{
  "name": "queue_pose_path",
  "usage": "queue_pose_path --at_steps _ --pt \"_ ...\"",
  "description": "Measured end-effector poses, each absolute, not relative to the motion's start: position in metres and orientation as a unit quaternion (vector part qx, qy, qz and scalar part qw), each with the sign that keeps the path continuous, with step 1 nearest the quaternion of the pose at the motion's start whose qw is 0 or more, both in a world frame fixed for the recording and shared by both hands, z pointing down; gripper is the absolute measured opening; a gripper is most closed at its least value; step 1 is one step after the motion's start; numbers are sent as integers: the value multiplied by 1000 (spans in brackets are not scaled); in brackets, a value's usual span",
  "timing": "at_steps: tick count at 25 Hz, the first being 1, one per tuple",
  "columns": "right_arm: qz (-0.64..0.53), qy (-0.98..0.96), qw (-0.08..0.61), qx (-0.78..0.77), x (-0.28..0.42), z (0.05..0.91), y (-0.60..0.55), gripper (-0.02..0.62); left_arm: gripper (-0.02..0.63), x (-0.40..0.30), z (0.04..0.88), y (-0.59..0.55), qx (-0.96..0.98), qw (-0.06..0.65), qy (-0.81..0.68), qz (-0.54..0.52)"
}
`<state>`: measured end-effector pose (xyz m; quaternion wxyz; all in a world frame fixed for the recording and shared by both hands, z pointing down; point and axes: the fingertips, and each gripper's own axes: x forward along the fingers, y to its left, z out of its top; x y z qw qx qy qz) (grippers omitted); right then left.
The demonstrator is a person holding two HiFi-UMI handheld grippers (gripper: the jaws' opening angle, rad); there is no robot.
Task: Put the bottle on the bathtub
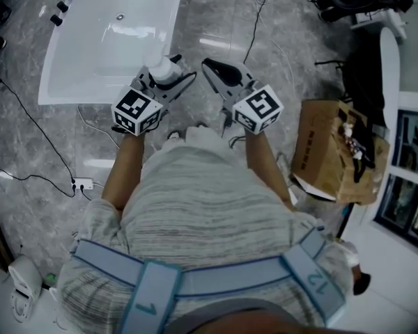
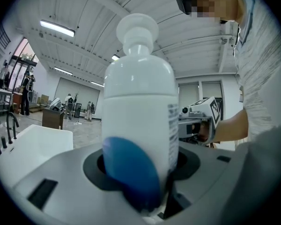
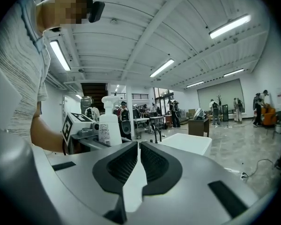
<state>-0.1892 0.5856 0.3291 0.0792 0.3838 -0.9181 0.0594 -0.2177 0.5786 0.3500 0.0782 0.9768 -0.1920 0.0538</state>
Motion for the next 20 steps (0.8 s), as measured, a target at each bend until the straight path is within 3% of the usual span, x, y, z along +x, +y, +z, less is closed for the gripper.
queue_pose_path --at_steps 20 --pt "43 -924 70 374 -144 321 464 5 239 -160 341 478 980 62 -175 70"
